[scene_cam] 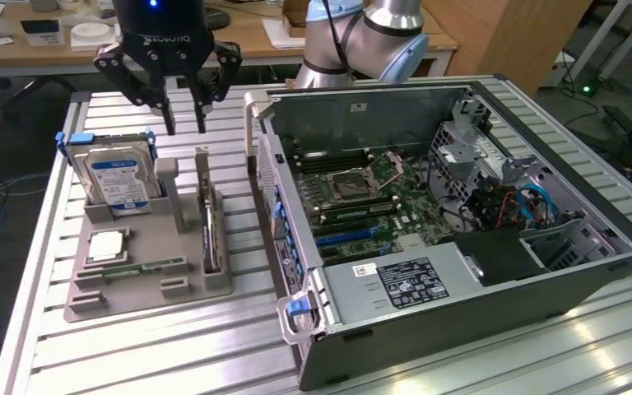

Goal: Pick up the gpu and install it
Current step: 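Pick up the gpu and move the gpu toward the slot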

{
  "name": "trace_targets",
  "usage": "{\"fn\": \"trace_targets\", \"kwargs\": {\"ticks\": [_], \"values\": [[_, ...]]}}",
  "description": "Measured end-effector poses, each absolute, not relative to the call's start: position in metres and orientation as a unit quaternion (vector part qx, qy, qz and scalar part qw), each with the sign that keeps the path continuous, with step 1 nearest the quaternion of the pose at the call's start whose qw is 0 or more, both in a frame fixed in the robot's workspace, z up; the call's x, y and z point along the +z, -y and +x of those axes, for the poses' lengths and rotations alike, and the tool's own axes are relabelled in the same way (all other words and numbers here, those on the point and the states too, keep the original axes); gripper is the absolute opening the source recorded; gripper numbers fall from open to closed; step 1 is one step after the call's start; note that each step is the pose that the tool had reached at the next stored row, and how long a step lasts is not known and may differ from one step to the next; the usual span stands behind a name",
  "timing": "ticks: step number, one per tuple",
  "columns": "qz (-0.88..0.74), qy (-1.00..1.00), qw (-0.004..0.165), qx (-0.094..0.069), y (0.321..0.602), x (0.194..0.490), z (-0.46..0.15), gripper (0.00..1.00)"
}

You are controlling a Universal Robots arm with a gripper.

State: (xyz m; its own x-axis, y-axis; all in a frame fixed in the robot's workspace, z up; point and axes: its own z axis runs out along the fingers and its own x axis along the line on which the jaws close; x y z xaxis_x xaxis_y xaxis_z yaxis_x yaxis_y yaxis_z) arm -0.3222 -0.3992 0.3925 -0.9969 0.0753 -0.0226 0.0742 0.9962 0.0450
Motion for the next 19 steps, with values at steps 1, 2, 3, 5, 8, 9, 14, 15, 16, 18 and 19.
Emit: {"fn": "trace_targets", "kwargs": {"ticks": [1,2,3,5,8,9,14,15,16,18,19], "values": [[0.037,-0.999,0.012,0.022,0.399,0.392,-0.322,0.41],[0.037,-0.999,0.012,0.022,0.399,0.392,-0.322,0.41],[0.037,-0.999,0.012,0.022,0.399,0.393,-0.322,0.47],[0.037,-0.999,0.012,0.022,0.399,0.392,-0.322,0.53],[0.034,-0.999,0.009,0.021,0.4,0.391,-0.322,0.59],[0.032,-0.999,0.008,0.021,0.4,0.39,-0.322,0.59],[0.03,-0.999,0.007,0.02,0.405,0.388,-0.322,0.59],[0.03,-0.999,0.007,0.02,0.405,0.387,-0.322,0.59],[0.03,-0.999,0.007,0.02,0.405,0.385,-0.322,0.59],[0.026,-0.999,0.007,0.02,0.406,0.381,-0.322,0.59],[0.025,-0.999,0.006,0.02,0.406,0.38,-0.322,0.59]]}}
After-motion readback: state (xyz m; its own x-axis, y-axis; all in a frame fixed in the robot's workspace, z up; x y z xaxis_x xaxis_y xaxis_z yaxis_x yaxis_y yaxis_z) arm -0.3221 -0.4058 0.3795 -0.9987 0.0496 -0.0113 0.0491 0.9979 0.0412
